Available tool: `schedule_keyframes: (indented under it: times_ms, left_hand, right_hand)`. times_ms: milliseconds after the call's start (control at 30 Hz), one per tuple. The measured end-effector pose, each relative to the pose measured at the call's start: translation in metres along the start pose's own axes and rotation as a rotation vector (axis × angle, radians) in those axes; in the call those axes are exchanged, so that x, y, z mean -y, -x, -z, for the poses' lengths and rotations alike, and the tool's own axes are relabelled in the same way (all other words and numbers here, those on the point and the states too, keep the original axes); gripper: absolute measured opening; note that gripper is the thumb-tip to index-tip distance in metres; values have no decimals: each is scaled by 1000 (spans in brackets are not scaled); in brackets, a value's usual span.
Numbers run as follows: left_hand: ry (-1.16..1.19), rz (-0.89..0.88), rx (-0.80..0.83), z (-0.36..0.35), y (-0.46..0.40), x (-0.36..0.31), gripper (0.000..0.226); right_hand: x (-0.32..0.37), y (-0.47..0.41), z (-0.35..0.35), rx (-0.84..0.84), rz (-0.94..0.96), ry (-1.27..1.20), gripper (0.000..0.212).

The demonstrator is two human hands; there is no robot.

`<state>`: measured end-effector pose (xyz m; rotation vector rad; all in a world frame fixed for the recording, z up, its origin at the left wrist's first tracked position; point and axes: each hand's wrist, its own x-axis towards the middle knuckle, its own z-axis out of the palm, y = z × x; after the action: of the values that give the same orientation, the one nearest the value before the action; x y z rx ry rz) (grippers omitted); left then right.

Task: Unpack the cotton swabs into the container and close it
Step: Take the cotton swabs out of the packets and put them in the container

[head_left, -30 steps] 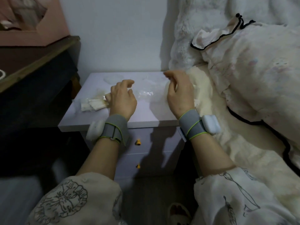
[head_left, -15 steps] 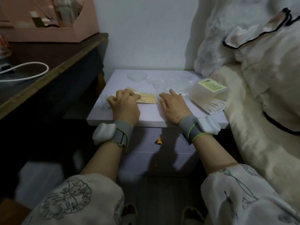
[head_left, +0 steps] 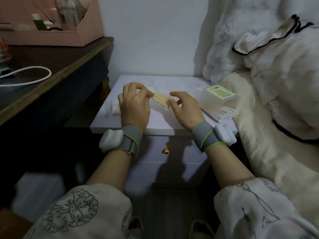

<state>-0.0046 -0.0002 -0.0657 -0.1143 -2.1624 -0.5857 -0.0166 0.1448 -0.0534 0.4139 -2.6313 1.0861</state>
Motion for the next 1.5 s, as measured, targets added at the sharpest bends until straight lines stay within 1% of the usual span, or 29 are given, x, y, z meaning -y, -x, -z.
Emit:
schedule_keyframes:
  times_ms: [67,133,167,200,267,333,400,467,533,567,667,767,833,967,1067,1133,1267,1333,1433,1500]
  left_hand:
    - [35,2,10,0,2,-1,23]
    - [77,22,19,0,2,-5,15]
    - [105,35,29,0,1,-7,13]
    - [136,42,36,-1,1,-10,11]
    - [215,52,44,-2,0,-13,11]
    - [306,93,62,-3,1,-14,14]
    - [422,207,90,-3,-1,-16,29]
    - [568,396,107,0,-6,-19,41]
    - [701,554,139,3,-9,-22,40]
    - [717,578,164,4,-10,-22,37]
    - [658,531,208,5,-9,-20,28]
    - [682,545,190,5,-11,-19,21]
    - [690,569,148,8,-14,-18,18]
    - [674,588,0,18,-22,-11,18]
    - [652,558,-36,22,-24,-11,17]
    - [610,490,-10,22,-23,-15,17]
    - [523,371,69,18,-20,-28,14]
    - [526,363,100,18,-19,-33,10]
    - [606,403,194,17,-18,-39,4]
    - [630,396,260,17,-17,-42,8]
  right_hand:
    - [-1,0,-1,39,-94,-71,45]
    - [-2,0,0,57,-210,-293,52]
    - [0,0,2,72,-256,-418,50]
    - [1,0,4,88,-281,-505,43]
    - [1,0,7,82,-301,-587,29]
    - [1,0,8,42,-326,-658,23]
    - [0,0,10,1,-339,-675,18]
    - [-3,-1,13,-20,-346,-651,19]
    - [-7,-1,16,-37,-342,-613,18]
    - [-8,-1,17,-44,-341,-598,18]
    - [-11,0,20,-70,-344,-580,20]
    - [-12,1,20,-79,-330,-585,20]
    - [-11,3,18,-72,-314,-601,21]
    - [-5,4,16,-49,-314,-687,24]
    - [-4,3,16,-98,-288,-649,13]
    - [-3,3,17,-127,-277,-614,9]
    - [4,6,18,-94,-249,-629,14]
    - [6,7,20,-74,-233,-649,14]
    - [7,8,23,-78,-234,-681,13]
    - [6,9,25,-70,-252,-715,13]
